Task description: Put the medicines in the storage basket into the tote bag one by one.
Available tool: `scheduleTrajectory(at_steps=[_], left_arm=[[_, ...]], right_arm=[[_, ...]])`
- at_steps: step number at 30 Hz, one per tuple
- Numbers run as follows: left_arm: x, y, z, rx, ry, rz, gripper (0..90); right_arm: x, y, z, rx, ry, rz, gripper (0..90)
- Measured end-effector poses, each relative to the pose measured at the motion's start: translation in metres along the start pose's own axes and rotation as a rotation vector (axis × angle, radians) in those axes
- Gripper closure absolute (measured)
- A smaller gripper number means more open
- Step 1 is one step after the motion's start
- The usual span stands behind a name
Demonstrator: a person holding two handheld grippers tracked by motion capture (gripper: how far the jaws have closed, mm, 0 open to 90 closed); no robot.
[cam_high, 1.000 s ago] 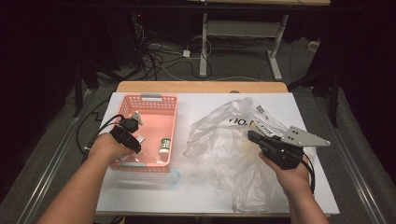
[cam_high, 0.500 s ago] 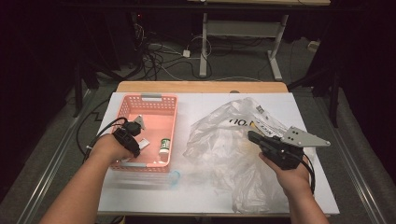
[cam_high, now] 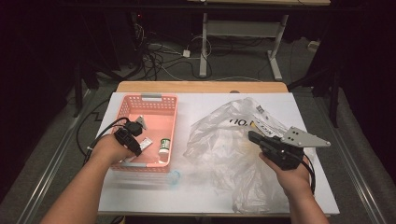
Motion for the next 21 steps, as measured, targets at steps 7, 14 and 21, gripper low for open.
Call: scheduleTrajectory(at_steps=[7, 14, 21], left_arm=[[0.009, 0.007, -0.005, -0.021, 0.089, 0.022, 66.1], [0.018, 0.016, -0.011, -0.043, 0.182, 0.045, 66.1], [0.027, 0.025, -0.02, -0.053, 0.308, 0.066, 66.2]], right_arm=[[0.001, 0.003, -0.001, -0.006, 0.006, 0.002, 90.0], [0.001, 0.003, -0.003, -0.008, 0.008, 0.004, 90.0], [0.002, 0.003, -0.003, -0.012, 0.011, 0.005, 90.0]])
Point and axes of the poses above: each handheld gripper's, and its own axes: z roughly forward along the jaws, x roughly out of its top, y roughly to its right, the point moved 9 cm from there along z, roughly forward along the jaws, and after that the axes turned 9 degrees about -x, right-handed, at the moved point
